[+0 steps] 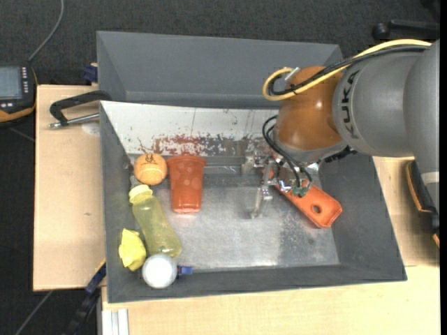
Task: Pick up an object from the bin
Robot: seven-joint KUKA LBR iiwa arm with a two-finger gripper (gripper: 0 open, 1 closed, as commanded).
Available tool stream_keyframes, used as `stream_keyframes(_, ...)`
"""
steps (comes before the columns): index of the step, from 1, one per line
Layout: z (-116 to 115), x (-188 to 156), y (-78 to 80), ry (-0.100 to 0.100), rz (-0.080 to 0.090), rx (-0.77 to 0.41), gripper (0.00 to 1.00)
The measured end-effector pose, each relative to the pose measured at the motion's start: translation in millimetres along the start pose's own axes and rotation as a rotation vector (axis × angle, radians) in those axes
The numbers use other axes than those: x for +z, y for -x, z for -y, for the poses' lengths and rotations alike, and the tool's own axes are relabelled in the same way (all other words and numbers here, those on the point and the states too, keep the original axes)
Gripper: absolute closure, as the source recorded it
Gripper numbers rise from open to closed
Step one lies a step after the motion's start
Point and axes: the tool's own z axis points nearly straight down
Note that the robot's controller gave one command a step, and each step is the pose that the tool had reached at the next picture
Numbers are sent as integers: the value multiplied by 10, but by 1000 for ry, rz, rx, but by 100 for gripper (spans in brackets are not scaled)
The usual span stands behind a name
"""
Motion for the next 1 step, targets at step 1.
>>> stream_keyframes(1, 494, -58, -104, 0, -2, -38, 0)
